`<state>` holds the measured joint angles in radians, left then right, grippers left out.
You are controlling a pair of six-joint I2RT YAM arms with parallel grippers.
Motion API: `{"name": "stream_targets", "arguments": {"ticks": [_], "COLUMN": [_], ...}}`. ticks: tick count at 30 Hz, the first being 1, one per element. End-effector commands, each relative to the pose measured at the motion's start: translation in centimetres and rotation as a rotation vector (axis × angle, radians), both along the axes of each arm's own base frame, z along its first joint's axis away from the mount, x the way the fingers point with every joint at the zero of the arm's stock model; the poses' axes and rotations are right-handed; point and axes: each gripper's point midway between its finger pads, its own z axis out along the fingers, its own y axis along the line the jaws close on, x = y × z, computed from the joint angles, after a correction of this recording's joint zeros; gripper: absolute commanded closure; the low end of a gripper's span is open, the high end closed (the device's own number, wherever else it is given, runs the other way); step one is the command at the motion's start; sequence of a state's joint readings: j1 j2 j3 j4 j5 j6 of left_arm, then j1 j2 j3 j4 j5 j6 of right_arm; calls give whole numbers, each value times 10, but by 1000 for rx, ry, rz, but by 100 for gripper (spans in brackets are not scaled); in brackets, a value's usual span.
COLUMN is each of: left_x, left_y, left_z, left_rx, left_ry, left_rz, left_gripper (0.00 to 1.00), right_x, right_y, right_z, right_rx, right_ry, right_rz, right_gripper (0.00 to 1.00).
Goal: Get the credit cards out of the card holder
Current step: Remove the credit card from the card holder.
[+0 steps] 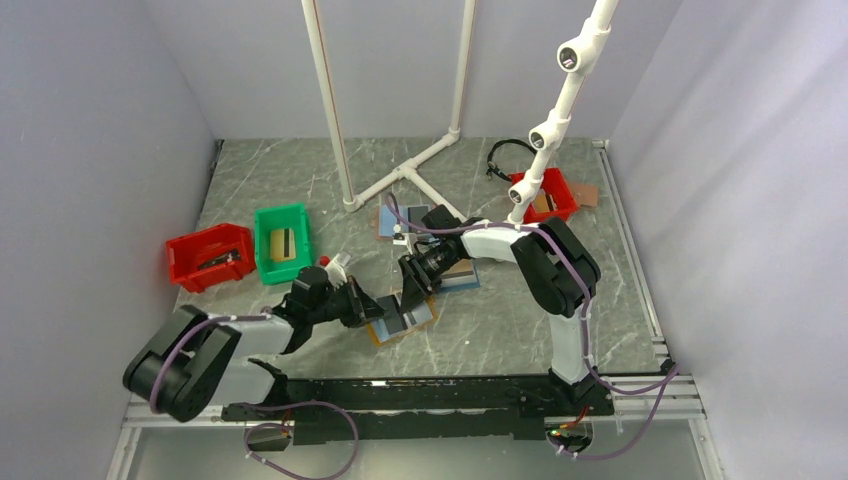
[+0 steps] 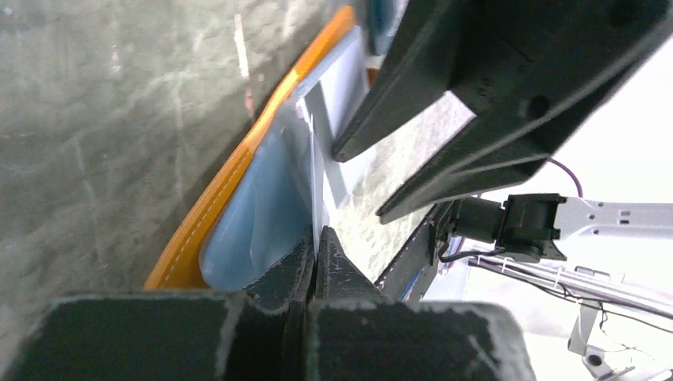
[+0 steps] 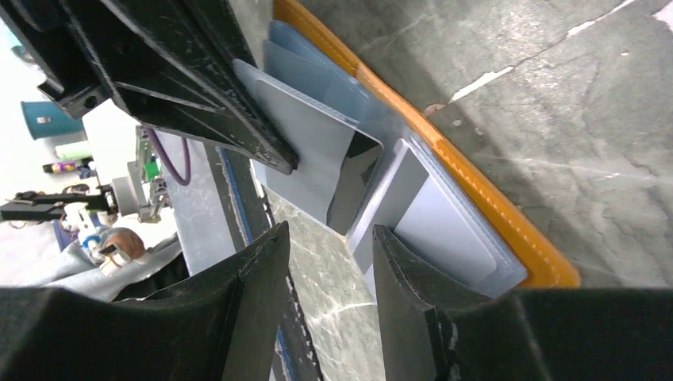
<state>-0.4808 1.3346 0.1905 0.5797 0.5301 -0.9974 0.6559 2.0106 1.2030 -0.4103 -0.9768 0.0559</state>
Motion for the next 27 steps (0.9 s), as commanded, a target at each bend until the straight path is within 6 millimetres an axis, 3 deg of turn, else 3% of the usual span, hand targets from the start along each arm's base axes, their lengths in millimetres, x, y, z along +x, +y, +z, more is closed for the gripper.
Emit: {"name": "stream_targets", "arguments": {"ticks": [1, 5, 16, 18, 23, 24, 27], "left_x": [17, 16, 12, 12, 12, 12, 11], "left_y": [-3, -3, -9, -9, -4, -2, 6], "left_z": [43, 58, 69, 69, 62, 60, 51], "left_rx": [-66, -96, -168, -163, -119, -110, -74], "left_ry": [-215, -274, -289, -285, -264, -254, -213], "left_rz": [9, -1, -23, -25, -8, 0, 22], "left_gripper": [100, 100, 100, 100, 99, 96, 79], "right_x": [-1, -2, -16, -17, -17, -17, -15], "right_y": [4, 6, 12, 12, 12, 12, 11], "right_z": [13, 23, 63, 67, 67, 67, 61], "right_rx": [56, 94, 269, 283, 283, 280, 256], "right_ry": [-6, -6, 42, 45, 39, 37, 26], "right_rz": [23, 32, 97, 104, 104, 103, 93], "right_gripper": [54, 54, 58, 65, 95, 100, 100]}}
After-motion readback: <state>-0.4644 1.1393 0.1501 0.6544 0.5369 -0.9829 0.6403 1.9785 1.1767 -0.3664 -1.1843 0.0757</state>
